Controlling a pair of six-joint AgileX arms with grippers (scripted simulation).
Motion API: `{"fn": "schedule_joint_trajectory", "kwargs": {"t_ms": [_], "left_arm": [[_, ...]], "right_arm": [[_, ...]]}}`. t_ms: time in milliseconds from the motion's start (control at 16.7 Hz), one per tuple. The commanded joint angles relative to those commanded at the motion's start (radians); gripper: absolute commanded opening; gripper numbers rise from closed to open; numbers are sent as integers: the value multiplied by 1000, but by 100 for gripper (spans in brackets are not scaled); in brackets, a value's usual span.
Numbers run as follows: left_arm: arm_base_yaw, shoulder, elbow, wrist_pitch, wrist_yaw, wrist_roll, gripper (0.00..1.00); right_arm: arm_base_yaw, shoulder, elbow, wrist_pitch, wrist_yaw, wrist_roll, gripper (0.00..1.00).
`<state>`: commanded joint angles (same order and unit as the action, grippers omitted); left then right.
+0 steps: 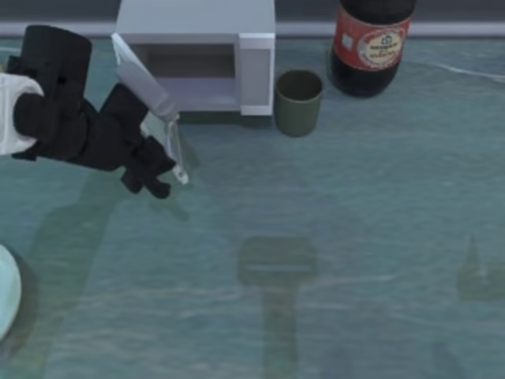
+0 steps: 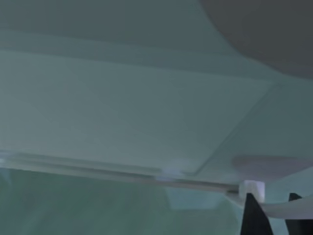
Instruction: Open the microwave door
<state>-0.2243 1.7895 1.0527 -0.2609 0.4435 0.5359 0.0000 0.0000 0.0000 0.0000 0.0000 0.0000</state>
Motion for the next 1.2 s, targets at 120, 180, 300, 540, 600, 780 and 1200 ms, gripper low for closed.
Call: {"fn": "schedule_joint_trajectory", "kwargs": {"t_ms": [120, 180, 300, 540, 600, 780, 1200], "left_arm": [[11, -3, 6, -11, 15, 28, 0], [18, -2, 7, -18, 23, 42, 0], [28, -1, 8, -30, 33, 63, 0], [28, -1, 8, -30, 34, 64, 0], [28, -1, 8, -30, 34, 64, 0], [28, -1, 8, -30, 34, 64, 0], [28, -1, 8, -30, 34, 64, 0]], "right_arm": [[0, 0, 0, 0, 0, 0, 100], [0, 0, 0, 0, 0, 0, 100], [0, 0, 0, 0, 0, 0, 100], [0, 0, 0, 0, 0, 0, 100], [0, 0, 0, 0, 0, 0, 100], [0, 0, 0, 0, 0, 0, 100], [0, 0, 0, 0, 0, 0, 100]]}}
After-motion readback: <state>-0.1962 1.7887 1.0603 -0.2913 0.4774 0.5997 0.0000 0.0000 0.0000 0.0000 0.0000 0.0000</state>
